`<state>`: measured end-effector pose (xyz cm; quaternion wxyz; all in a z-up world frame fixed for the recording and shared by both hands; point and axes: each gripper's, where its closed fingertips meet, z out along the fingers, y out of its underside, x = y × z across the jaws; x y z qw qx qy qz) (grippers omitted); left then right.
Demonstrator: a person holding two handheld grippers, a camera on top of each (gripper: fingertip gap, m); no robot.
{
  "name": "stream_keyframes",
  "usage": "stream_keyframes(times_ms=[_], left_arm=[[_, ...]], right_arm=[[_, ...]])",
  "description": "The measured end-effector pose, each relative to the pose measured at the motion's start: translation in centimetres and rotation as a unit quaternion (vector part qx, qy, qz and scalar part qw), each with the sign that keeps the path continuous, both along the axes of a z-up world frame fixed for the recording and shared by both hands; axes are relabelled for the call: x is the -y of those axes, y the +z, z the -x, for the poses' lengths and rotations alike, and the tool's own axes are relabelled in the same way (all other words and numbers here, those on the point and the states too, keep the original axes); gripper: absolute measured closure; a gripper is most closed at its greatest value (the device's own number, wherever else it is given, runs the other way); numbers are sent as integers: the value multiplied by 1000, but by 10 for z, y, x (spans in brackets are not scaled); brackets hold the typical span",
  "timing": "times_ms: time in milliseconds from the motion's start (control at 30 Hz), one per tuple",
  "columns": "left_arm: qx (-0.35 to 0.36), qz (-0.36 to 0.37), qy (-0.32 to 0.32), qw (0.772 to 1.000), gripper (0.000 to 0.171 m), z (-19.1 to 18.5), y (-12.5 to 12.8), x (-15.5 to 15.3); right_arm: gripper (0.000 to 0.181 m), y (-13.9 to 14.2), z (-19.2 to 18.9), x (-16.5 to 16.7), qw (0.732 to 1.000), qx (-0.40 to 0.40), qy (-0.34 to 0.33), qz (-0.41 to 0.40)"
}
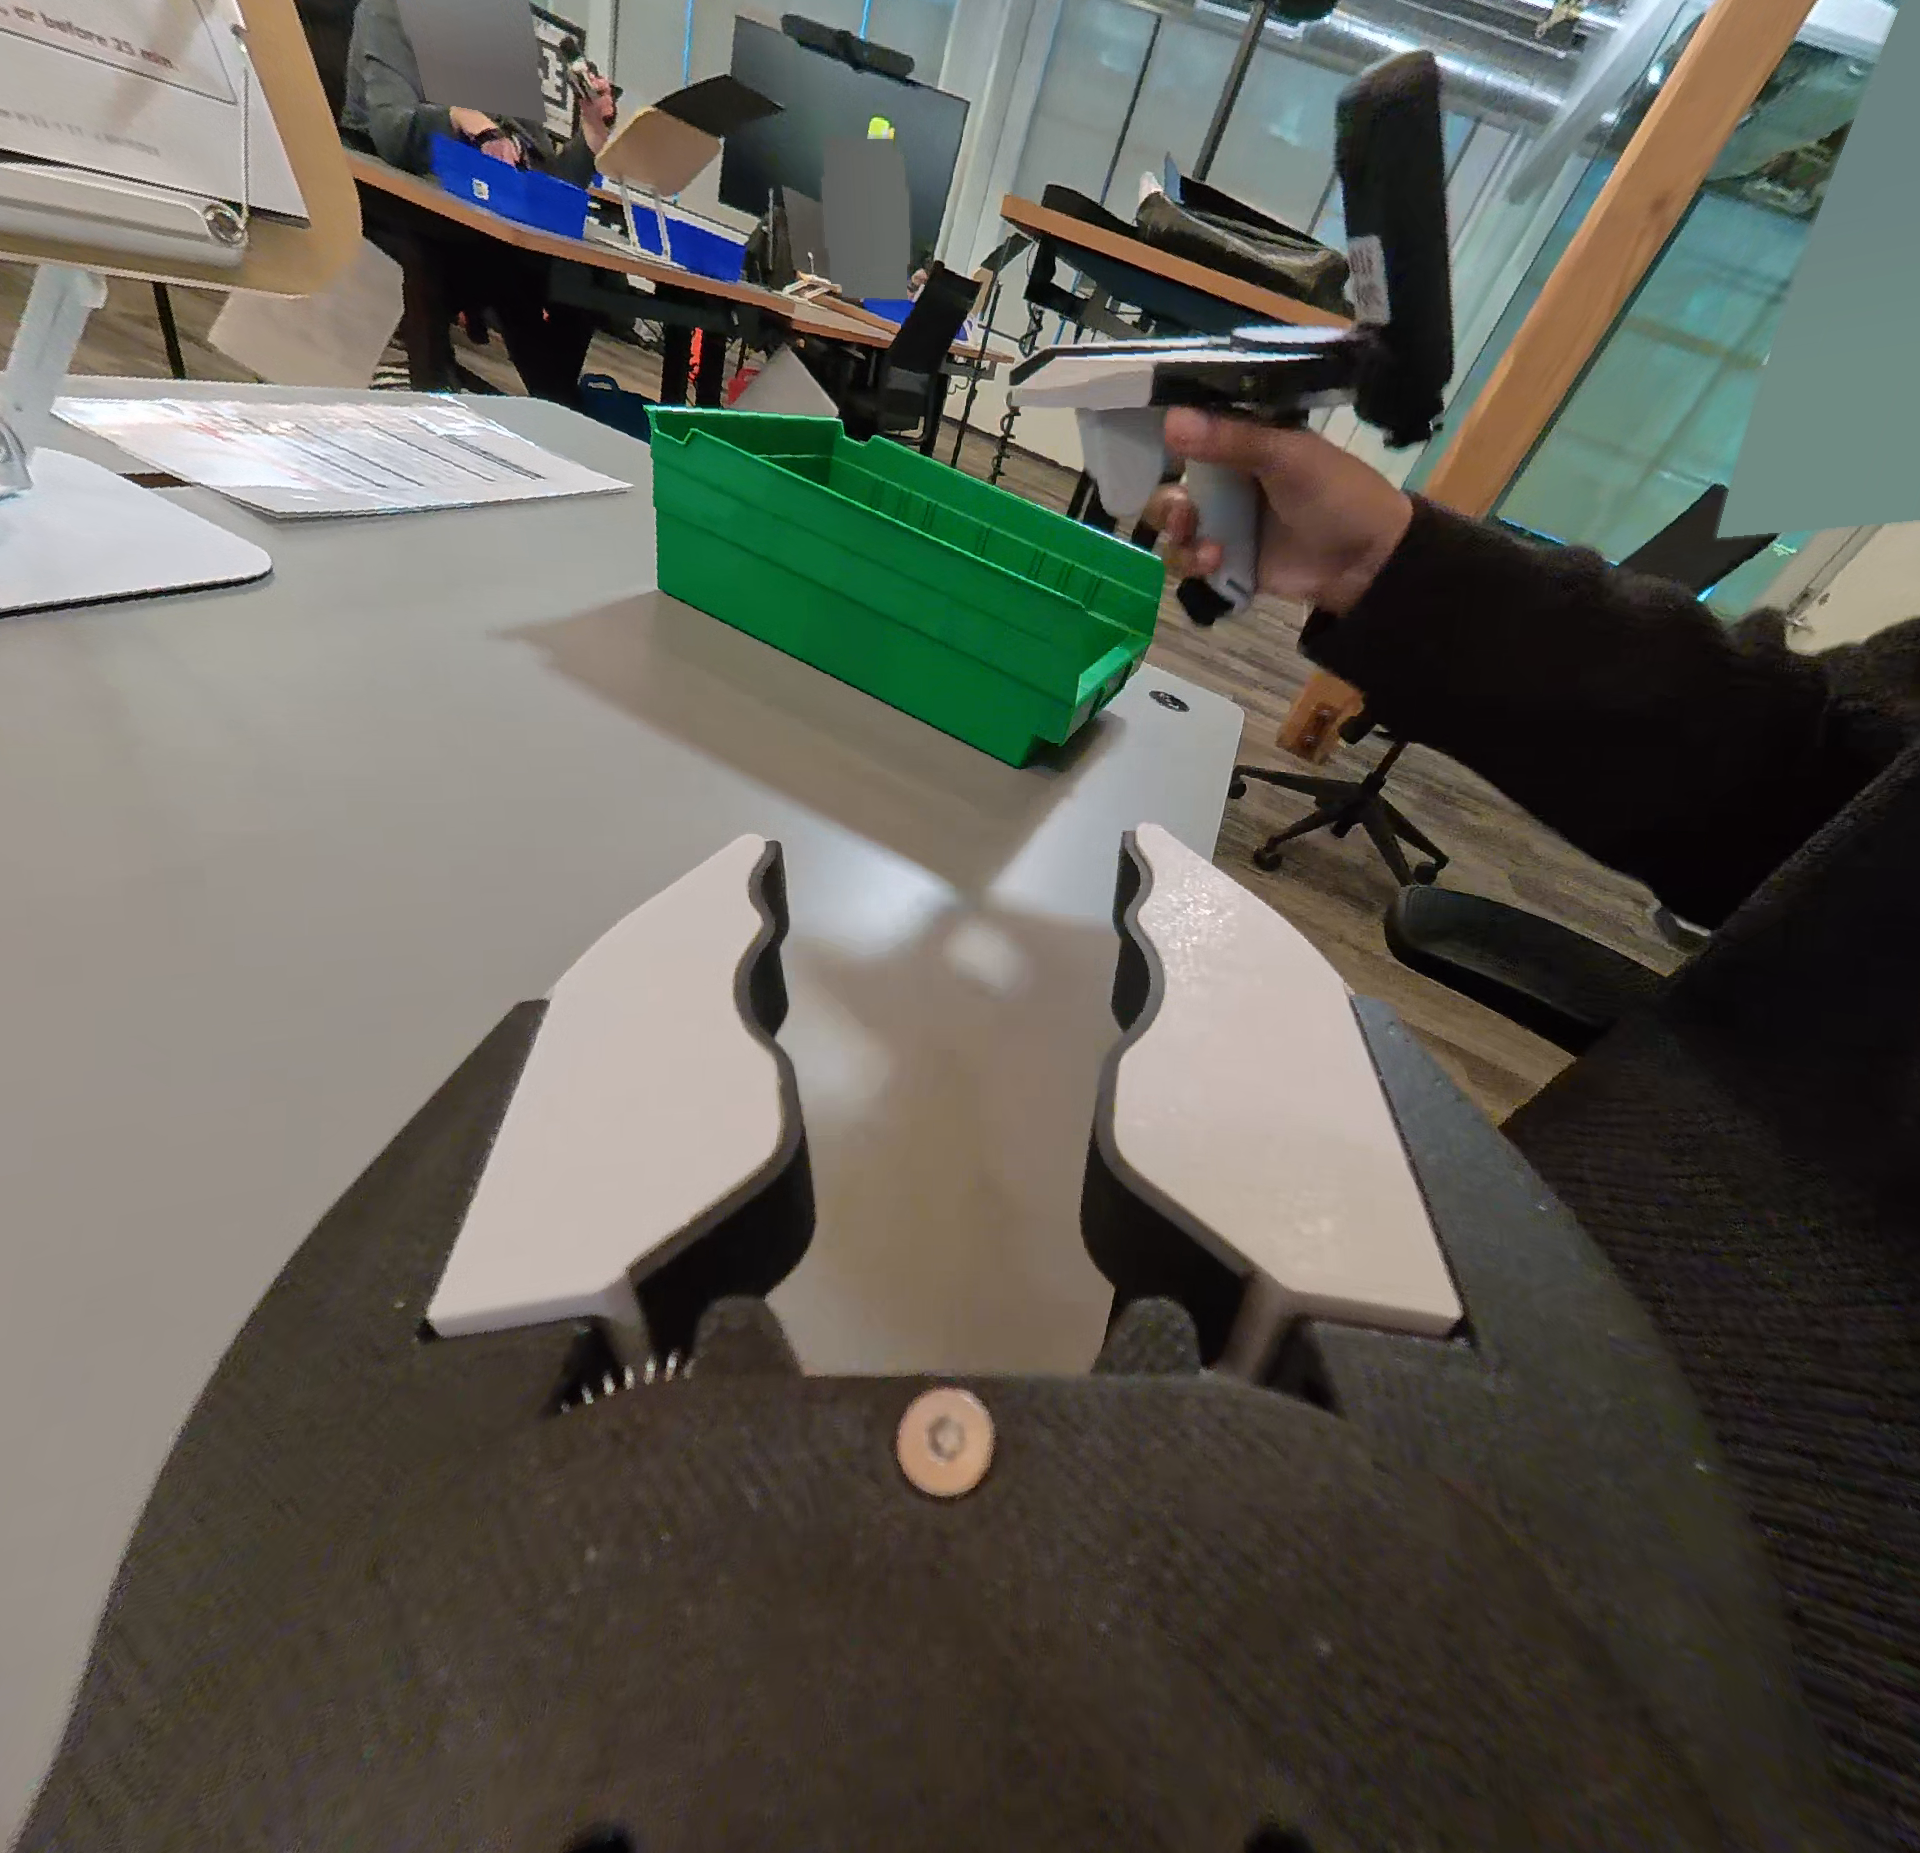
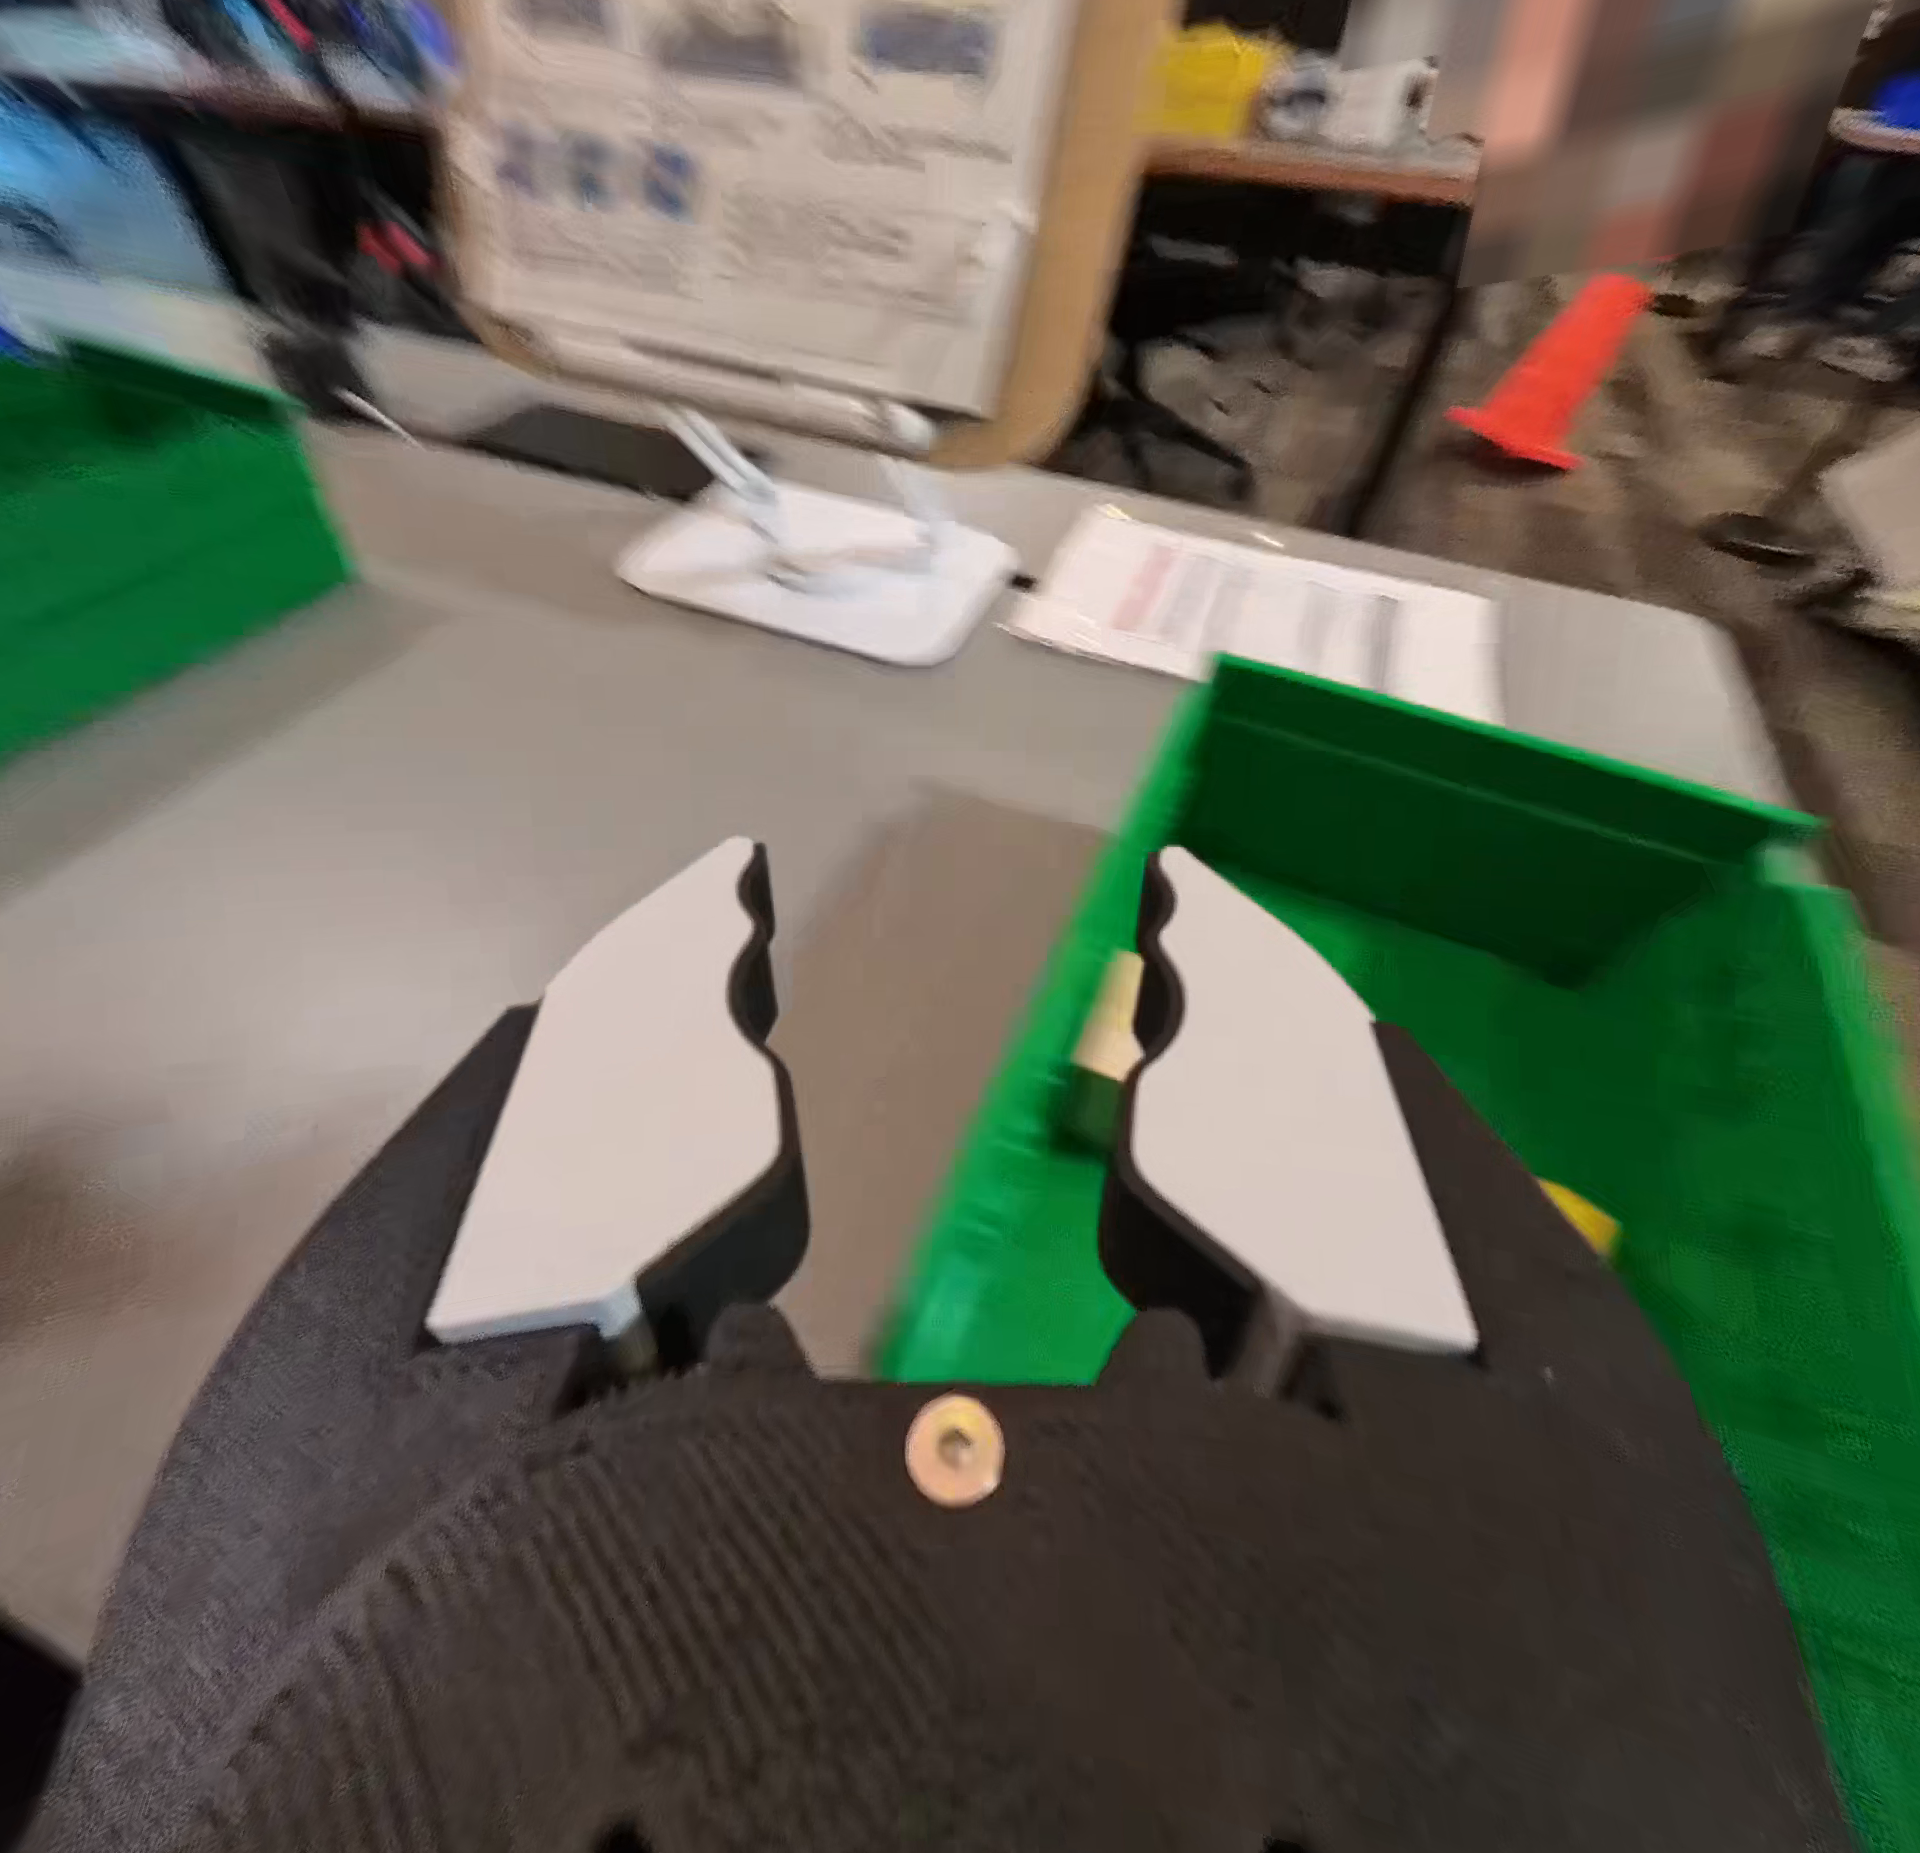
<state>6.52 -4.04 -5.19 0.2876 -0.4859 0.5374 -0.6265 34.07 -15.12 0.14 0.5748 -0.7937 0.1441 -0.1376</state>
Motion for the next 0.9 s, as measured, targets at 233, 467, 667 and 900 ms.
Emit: stream_keyframes(times_ms=[233, 467, 667, 900], left_arm=[[-9, 8, -8, 1000, 111, -1, -3, 2], [-21, 16, -17, 1000, 111, -3, -9, 4], [-22, 18, -25, 999, 113, -1, -9, 6], [-30, 19, -32, 999, 113, 0, -13, 5]], right_arm=[[102, -52, -148, 116, 950, -6, -137, 281], [104, -110, -159, 135, 895, -215, -100, 379], [169, -141, -172, 142, 840, -282, -72, 458], [171, -147, -171, 139, 847, -301, -40, 436]])
